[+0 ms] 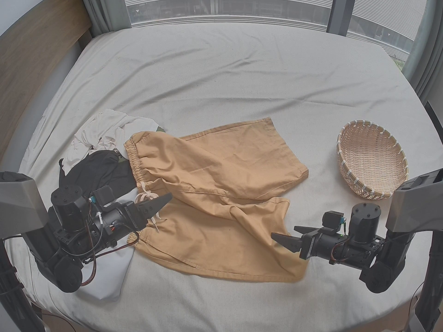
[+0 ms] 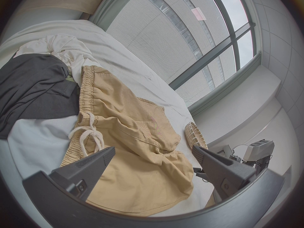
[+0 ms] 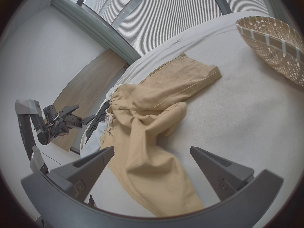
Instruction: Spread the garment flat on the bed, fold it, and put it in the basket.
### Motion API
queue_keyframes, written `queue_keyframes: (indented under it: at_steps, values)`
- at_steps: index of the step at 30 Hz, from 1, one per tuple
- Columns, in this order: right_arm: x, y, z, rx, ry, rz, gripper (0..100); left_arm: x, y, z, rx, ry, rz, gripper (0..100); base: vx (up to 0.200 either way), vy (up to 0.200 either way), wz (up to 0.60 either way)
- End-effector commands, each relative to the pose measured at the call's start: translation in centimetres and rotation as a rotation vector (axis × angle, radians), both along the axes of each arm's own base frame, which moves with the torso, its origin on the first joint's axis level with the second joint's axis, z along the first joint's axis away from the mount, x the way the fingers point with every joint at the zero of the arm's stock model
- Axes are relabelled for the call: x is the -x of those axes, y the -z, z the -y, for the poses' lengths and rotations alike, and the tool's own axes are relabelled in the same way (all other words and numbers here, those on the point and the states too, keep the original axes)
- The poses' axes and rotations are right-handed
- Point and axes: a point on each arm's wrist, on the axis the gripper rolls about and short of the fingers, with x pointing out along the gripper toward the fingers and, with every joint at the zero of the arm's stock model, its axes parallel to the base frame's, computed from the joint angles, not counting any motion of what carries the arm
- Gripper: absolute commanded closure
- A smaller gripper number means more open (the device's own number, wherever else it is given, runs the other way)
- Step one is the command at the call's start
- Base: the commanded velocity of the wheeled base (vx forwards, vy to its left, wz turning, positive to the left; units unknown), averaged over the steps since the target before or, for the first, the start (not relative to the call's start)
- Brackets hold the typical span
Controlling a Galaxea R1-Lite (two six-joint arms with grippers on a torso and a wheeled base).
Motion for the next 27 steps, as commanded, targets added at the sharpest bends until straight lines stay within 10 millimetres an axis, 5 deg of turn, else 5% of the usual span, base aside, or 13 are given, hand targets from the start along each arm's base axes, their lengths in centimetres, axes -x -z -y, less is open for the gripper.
queue_keyframes:
  at_steps: [1,11,16,27]
  values:
    - [0.1,-0.1,-1.5,-0.009,-0.045,0.018,0,0.0,0.0,0.0,-0.001,-0.004,-0.002,0,0.000,0.000,0.00]
    - [1.5,-1.2,-3.6,-0.036,-0.126,0.042,0,0.0,0.1,-0.1,-0.002,-0.007,-0.005,0,0.000,0.000,0.00]
    - [2.4,-2.4,-6.3,-0.095,-0.209,0.070,0,0.0,0.2,0.0,-0.002,-0.005,-0.008,0,0.000,0.000,0.00]
    - [2.1,-0.1,-6.8,-0.072,-0.214,-0.003,0,0.0,0.2,0.0,-0.003,-0.007,-0.010,0,0.000,0.000,0.00]
